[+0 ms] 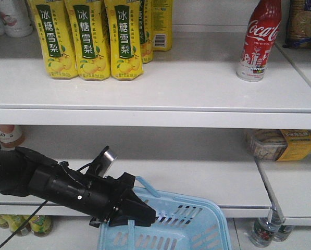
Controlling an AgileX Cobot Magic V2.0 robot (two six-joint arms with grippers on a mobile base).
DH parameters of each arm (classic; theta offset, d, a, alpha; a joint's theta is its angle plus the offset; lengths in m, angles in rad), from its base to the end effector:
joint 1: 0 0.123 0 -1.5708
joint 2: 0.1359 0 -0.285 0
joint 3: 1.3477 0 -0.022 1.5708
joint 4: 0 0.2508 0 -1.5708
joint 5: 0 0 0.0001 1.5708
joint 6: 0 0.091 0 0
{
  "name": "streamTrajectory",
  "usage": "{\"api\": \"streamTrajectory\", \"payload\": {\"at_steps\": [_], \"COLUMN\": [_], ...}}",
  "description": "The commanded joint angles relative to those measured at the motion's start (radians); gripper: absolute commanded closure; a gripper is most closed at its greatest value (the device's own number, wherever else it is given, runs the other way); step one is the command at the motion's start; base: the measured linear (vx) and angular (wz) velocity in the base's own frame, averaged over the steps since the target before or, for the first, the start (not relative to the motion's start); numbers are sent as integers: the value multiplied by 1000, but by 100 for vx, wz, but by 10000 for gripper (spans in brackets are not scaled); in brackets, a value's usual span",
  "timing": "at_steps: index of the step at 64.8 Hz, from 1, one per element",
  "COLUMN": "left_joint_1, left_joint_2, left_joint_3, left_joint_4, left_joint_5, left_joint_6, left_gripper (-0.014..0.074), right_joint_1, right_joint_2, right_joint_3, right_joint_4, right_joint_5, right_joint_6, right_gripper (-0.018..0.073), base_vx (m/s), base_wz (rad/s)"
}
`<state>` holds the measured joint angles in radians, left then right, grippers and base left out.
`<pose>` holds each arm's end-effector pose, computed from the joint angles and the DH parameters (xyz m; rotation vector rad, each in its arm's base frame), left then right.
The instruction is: Place coke in basket with both arms
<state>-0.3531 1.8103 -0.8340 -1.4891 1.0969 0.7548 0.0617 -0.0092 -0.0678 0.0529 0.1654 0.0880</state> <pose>0.2541 -0.1797 0.1709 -0.0474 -2.5577 1.6691 0.0520 0.0040 0.2215 0.0549 1.5732 0.1653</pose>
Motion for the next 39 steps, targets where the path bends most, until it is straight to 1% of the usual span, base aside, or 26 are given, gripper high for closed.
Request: {"api": "streamTrajectory", "payload": {"at_steps": [1,10,14,23,27,39], "left_joint_1": [-3,-3,-3,-3,-3,-3], "left_joint_2": [-51,-51,-51,-51,-51,-51], "left_joint_3": [-22,-22,-22,-22,-22,-22], "left_joint_4": [-78,-78,-78,-78,-78,-78], "left_joint_5": [59,59,59,59,59,59], "left_joint_6": [13,13,13,13,13,13], "left_gripper": [602,602,602,602,602,602], "right_joint_1": [-1,-1,-1,-1,-1,-1], "right_joint_2": [50,174,235,329,357,381], "right_joint_3": [-126,-254,-307,-368,-368,-368], "right_joint_4": [-2,-2,7,58,58,55], "right_joint_5": [-30,75,100,84,57,56], "right_joint_6": [-39,-107,-116,-109,-109,-110], "right_gripper": [569,569,569,569,569,569], "base_vx": [0,0,0,0,0,0], "base_wz": [0,0,0,0,0,0]}}
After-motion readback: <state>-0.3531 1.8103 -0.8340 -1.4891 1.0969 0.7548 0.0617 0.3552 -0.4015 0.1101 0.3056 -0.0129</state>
